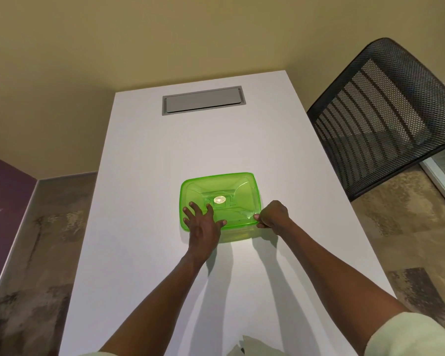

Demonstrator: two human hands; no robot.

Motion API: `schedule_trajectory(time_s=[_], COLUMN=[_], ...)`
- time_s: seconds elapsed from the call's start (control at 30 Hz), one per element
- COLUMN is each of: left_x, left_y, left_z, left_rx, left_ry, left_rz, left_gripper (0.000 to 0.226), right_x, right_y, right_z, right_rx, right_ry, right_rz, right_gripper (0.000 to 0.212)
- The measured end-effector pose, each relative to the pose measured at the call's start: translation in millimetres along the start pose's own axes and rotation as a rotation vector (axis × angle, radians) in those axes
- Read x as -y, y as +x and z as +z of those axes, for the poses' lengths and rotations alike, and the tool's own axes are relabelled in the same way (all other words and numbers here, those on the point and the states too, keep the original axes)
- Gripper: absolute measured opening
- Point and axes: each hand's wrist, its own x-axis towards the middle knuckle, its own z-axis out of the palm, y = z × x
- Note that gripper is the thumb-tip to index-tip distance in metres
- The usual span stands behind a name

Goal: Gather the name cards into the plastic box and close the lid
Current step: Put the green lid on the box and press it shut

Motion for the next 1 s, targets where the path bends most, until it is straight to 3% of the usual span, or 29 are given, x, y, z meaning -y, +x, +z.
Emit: schedule_trajectory(time_s=[0.17, 0.4, 0.6, 0.73, 0.9, 1.0], left_x=[0.1, -1.9, -19.9, -38.6, -51.6, -60.2], left_y=[0.6, 0.0, 15.9, 36.7, 42.4, 68.0], left_z=[-0.8, -5.2, -14.1, -24.2, -26.6, -5.0], left_rx=[0.018, -0.006, -0.015, -0.003, 0.009, 0.076], left_ry=[-0.020, -0.155, -0.304, -0.246, -0.165, -0.099], left_rz=[-0.002, -0.008, 0.077, 0.172, 0.267, 0.259], left_gripper=[0.074, 0.076, 0.100, 0.112, 0.113, 0.112], right_x=[0.1, 0.2, 15.6, 31.0, 51.2, 63.4], right_y=[-2.2, 4.7, 12.3, 34.2, 43.1, 76.4], right_z=[-2.3, -12.0, -33.4, -41.0, -38.5, -28.4], right_rx=[0.015, 0.182, 0.406, 0.239, 0.123, 0.123], right_ry=[0.064, 0.211, 0.026, 0.011, 0.066, 0.038], right_rz=[0.029, 0.103, 0.186, 0.028, -0.205, -0.197], right_gripper=[0.029, 0.029, 0.042, 0.058, 0.048, 0.043])
